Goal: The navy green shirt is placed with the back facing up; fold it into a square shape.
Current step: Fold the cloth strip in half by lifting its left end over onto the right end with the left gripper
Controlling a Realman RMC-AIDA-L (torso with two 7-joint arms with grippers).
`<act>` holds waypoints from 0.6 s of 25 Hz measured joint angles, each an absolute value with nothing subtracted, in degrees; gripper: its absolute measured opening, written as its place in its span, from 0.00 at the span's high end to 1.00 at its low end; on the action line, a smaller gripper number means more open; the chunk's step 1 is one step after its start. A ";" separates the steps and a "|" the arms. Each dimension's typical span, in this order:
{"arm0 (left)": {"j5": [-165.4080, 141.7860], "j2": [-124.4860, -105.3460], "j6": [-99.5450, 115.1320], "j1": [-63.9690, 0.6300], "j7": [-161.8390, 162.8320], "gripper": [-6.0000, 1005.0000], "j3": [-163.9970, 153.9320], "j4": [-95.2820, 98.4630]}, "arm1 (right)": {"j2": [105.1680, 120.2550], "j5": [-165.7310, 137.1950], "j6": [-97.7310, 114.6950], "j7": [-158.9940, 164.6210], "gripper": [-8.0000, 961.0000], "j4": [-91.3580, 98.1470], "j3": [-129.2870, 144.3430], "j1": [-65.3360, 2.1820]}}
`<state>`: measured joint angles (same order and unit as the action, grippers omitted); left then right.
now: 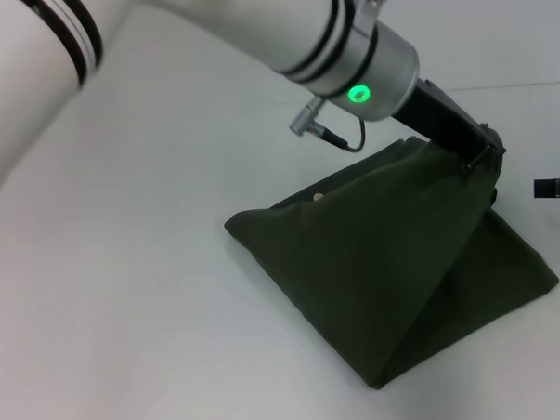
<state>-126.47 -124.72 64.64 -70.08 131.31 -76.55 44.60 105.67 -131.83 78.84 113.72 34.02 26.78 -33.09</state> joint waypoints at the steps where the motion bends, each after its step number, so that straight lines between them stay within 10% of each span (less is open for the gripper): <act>1: -125.59 -124.73 62.47 -70.00 131.91 0.93 -78.26 44.16 | 105.44 -131.81 78.85 113.70 0.03 34.02 26.72 -32.99; 15: -129.30 -124.47 61.64 -65.80 137.42 0.93 -74.83 52.07 | 104.76 -131.97 79.61 113.55 0.03 34.11 27.10 -32.26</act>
<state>-129.30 -124.47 61.64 -65.80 137.42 -74.83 52.07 104.76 -131.97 79.61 113.55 34.11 27.10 -32.26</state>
